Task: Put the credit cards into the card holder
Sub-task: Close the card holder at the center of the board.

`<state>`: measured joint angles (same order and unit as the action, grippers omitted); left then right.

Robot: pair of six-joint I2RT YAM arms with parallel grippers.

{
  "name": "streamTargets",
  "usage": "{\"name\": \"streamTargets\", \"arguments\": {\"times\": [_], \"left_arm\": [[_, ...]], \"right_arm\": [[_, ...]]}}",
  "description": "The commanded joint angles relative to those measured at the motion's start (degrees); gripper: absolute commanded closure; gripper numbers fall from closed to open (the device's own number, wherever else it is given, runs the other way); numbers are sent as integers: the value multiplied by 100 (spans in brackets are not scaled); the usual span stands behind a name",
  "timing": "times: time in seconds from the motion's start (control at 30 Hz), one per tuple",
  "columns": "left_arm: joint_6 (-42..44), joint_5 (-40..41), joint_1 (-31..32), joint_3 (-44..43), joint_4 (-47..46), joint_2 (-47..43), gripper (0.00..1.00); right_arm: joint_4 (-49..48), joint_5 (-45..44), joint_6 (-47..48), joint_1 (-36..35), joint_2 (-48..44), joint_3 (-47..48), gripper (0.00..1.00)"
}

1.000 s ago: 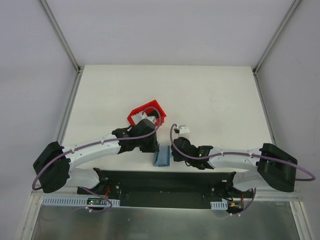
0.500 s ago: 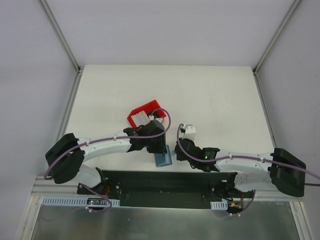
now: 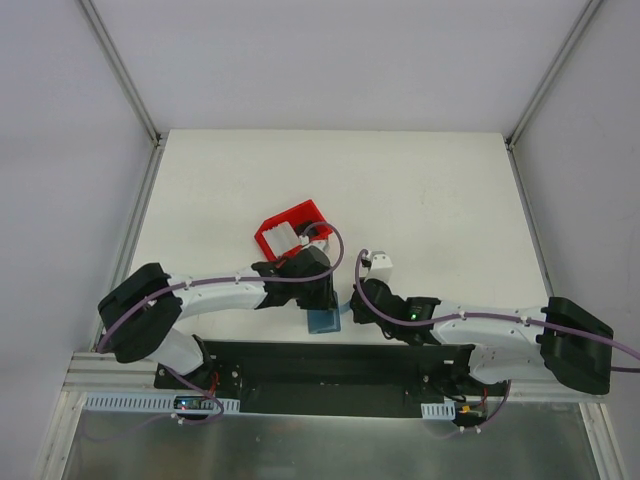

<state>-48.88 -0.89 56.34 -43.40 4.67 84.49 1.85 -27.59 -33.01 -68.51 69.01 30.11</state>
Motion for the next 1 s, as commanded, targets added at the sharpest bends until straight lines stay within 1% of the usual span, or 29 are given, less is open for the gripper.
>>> {"name": "streamTargets", "arguments": {"times": [0.0, 0.2, 0.23, 0.3, 0.43, 0.67, 0.77, 0.83, 0.9, 0.97], "left_arm": [[89, 466, 62, 261, 105, -353, 66], [976, 440, 70, 288, -106, -881, 64], [1055, 431, 70, 297, -150, -942, 59], [1231, 379, 70, 323, -229, -996, 54], [1399, 317, 62, 340, -247, -1171, 50], [1539, 651, 53, 692, -387, -1830, 27], [1636, 721, 35, 797, -388, -2041, 21], [1636, 748, -17, 868, -388, -2225, 22], [1663, 722, -44, 929, -387, -2454, 30], [1698, 686, -52, 965, -353, -2664, 31]], "right_arm": [[-158, -62, -38, -4, 24, 48, 98], [-158, -35, -21, 13, 121, 100, 97], [-158, -27, -29, 31, 139, 92, 97], [-158, -1, -47, 31, 174, 101, 97], [-158, 52, -100, 48, 218, 127, 97], [-132, 79, -188, 48, 349, 206, 96], [-88, 79, -188, 48, 394, 259, 95], [-79, 70, -205, 40, 402, 268, 95], [-71, 61, -197, 48, 394, 268, 95], [-53, 79, -196, 48, 367, 268, 95]]}}
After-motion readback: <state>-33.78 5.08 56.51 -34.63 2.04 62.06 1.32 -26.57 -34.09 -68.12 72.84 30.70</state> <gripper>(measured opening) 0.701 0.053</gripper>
